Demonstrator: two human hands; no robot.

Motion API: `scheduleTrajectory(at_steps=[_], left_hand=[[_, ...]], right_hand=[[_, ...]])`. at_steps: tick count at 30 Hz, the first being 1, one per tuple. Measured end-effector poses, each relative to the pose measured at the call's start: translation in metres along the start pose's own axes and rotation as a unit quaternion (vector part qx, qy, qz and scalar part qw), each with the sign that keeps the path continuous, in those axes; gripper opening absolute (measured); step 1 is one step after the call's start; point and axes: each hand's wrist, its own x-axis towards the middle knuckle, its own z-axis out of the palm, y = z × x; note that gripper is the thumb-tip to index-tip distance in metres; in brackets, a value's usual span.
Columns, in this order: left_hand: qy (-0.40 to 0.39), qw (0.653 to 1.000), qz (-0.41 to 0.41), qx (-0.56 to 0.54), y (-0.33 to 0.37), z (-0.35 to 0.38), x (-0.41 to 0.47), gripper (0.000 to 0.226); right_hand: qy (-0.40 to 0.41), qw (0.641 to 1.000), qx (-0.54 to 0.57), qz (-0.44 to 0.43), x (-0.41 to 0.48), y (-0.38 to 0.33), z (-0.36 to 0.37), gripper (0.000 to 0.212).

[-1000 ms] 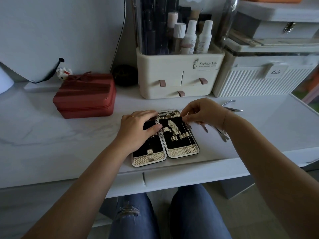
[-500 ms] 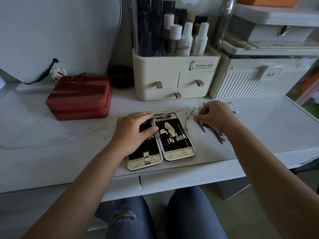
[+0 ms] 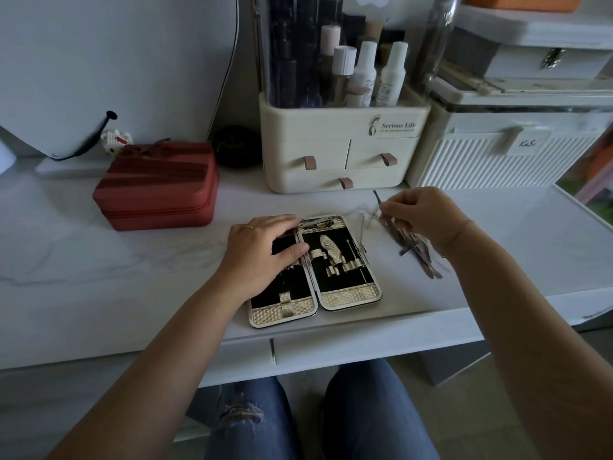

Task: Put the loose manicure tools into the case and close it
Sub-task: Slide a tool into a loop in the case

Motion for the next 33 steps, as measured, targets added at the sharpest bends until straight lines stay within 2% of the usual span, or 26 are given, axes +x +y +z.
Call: scheduleTrajectory(at_steps=[2,4,7,9,13,17,22,27,33], left_hand=[[-0.004,1.000,-0.001,-0.001,0.000,-0.001,0.000,0.049],[-0.008,1.000,0.001,-0.001,0.001,-0.002,0.001,0.049],[0.014,0.997,-0.018,-0.074,0.003,-0.004,0.000,0.044],[0.045,0.990,-0.049,-0.124,-0.001,-0.010,0.000,0.038],[0.039,0.988,-0.102,-0.106,-0.028,-0.031,-0.001,0.029],[0.035,0.983,-0.129,-0.126,-0.047,-0.044,-0.007,0.022],[0.049,0.981,-0.126,-0.137,-0.049,-0.043,-0.007,0.016],[0.035,0.984,-0.111,-0.134,-0.050,-0.041,-0.007,0.022],[0.032,0.987,-0.105,-0.114,-0.052,-0.040,-0.006,0.026]], right_hand=[[-0.060,0.988,0.142,0.010,-0.004,-0.002,-0.001,0.012],[-0.090,0.972,0.216,0.010,-0.008,-0.005,0.002,0.008],[-0.126,0.964,0.234,0.009,-0.012,-0.013,0.014,0.036],[-0.160,0.959,0.232,0.001,-0.014,-0.024,0.028,0.046],[-0.219,0.952,0.208,-0.044,-0.012,-0.051,0.068,0.027],[-0.224,0.956,0.182,-0.057,-0.006,-0.069,0.108,0.019],[-0.212,0.967,0.117,-0.078,0.006,-0.078,0.133,0.018],[-0.195,0.974,0.070,-0.093,0.009,-0.078,0.139,0.021],[-0.223,0.969,0.044,-0.095,0.009,-0.080,0.143,0.014]])
